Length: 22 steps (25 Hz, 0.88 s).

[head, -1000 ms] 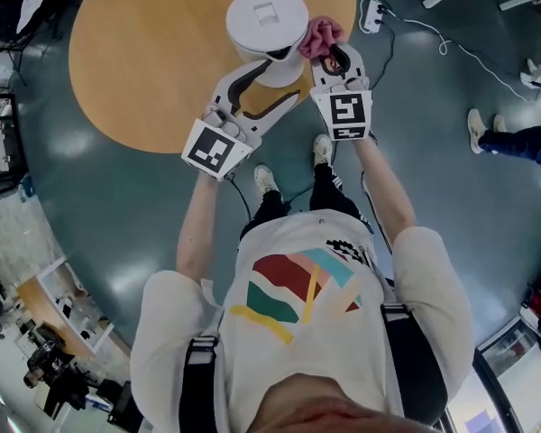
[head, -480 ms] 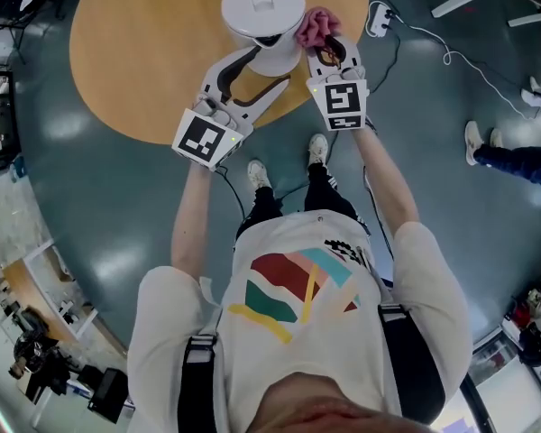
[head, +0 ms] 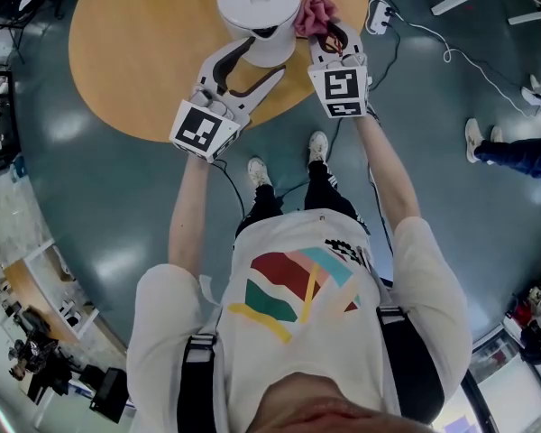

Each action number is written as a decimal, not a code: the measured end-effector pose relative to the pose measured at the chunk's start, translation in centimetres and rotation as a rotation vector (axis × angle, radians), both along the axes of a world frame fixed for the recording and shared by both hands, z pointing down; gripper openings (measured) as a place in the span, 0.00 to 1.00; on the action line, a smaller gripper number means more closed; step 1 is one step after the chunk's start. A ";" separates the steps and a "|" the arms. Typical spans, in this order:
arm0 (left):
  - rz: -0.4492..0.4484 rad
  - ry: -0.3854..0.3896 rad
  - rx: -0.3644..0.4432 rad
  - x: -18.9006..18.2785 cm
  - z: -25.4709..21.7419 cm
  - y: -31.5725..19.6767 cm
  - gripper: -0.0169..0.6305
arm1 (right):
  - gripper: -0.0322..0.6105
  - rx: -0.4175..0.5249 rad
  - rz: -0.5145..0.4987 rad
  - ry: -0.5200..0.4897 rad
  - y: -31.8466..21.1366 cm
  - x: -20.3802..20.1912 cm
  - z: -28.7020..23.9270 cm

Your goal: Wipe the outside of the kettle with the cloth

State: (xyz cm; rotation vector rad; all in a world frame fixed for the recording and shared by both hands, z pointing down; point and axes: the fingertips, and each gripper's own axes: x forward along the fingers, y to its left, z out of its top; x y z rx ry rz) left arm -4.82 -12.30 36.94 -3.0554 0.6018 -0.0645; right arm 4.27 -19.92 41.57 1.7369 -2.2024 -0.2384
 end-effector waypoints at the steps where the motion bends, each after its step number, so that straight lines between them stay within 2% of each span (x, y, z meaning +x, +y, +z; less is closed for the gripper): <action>1: -0.009 0.010 -0.002 -0.4 -0.2 0.1 0.49 | 0.12 0.012 0.018 0.003 0.5 0.3 -0.4; 3: -0.043 0.040 -0.006 -1.6 -0.6 0.0 0.49 | 0.12 0.044 0.036 0.047 1.9 0.3 -1.4; 6: -0.100 0.068 -0.021 -3.8 -0.7 -0.3 0.49 | 0.12 0.106 0.022 0.186 4.3 -0.8 -2.9; 11: -0.141 0.055 -0.061 -6.5 0.6 0.0 0.49 | 0.12 0.169 -0.049 0.386 7.0 -4.8 -3.5; 16: -0.145 0.048 -0.068 -8.2 1.1 0.8 0.49 | 0.12 0.206 -0.100 0.605 7.4 -8.8 -2.7; 22: -0.165 0.061 -0.074 -10.9 1.5 0.9 0.49 | 0.12 0.210 -0.062 0.664 7.0 -10.1 -3.5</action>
